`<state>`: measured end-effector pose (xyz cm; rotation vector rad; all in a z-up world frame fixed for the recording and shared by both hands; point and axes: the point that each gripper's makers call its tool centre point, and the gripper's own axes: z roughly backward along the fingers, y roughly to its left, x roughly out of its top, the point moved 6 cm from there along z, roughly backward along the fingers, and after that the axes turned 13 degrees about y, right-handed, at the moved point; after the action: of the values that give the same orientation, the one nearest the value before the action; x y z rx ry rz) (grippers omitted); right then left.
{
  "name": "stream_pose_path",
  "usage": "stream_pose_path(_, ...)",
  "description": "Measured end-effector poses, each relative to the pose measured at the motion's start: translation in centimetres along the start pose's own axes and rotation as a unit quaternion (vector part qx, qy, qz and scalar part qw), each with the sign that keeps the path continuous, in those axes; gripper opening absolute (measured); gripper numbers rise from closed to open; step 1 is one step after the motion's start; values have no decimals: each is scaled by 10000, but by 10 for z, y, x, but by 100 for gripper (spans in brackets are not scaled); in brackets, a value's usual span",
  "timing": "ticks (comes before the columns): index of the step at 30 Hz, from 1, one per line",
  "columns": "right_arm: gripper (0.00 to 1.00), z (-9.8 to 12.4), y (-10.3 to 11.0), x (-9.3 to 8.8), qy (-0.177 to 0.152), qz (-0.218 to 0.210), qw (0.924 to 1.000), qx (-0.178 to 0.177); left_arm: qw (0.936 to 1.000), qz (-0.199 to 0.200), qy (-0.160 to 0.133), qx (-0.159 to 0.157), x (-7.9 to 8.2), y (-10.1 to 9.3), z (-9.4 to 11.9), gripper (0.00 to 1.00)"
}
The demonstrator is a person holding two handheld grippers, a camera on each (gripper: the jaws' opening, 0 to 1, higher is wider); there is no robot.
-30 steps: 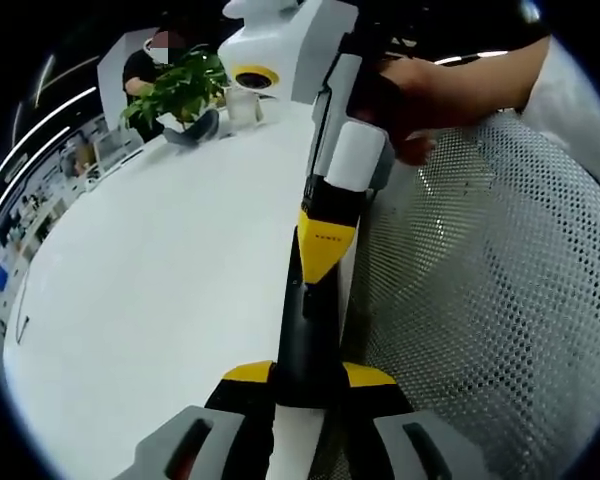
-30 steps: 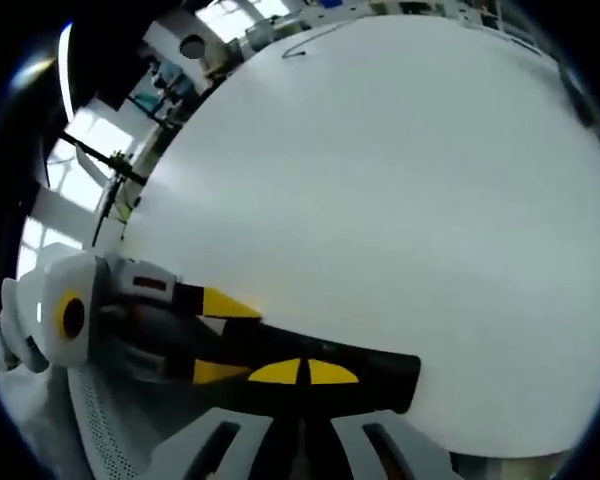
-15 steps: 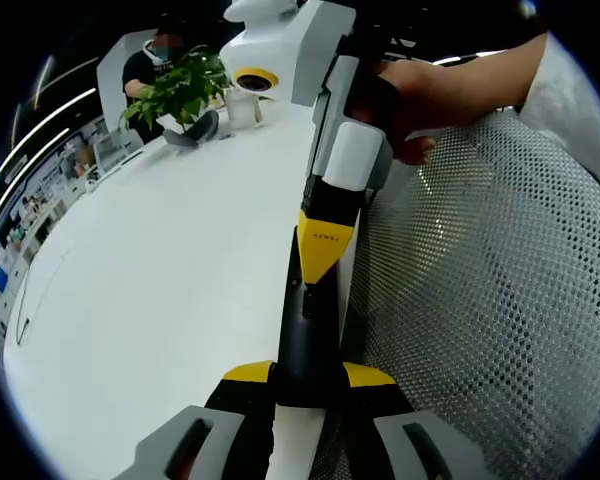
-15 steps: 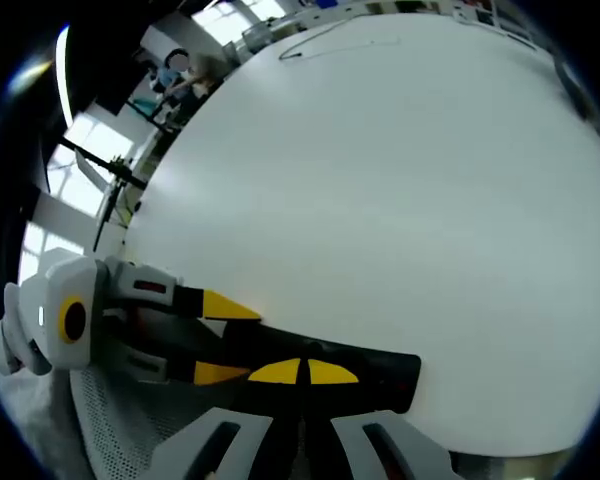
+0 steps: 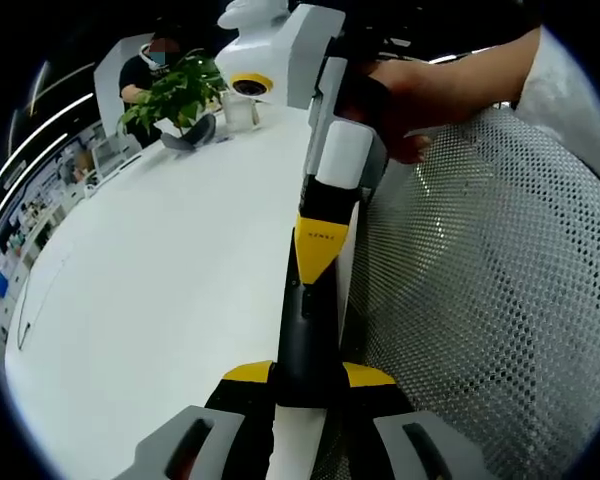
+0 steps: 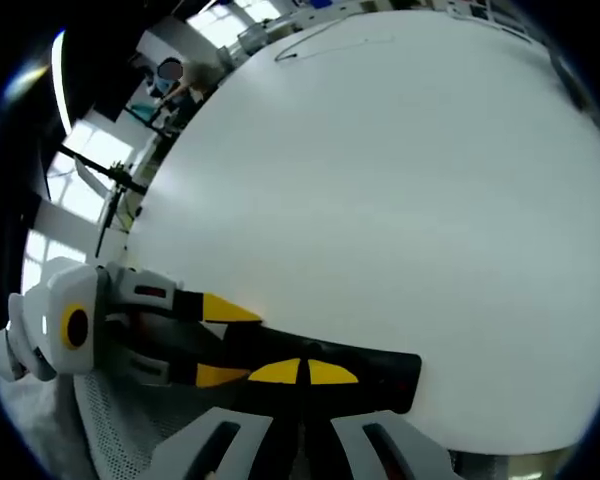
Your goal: Press the specified remote control buttons in sequence, fully releasing each button before pressing the next.
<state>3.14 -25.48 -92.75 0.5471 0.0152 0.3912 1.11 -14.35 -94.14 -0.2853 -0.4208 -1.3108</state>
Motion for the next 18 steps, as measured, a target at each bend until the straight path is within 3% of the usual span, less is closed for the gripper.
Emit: stream_pose_path(18,0,0,4,-9,354,-13,9994,-6,10000,73,-14,-22,0,-3,0,24)
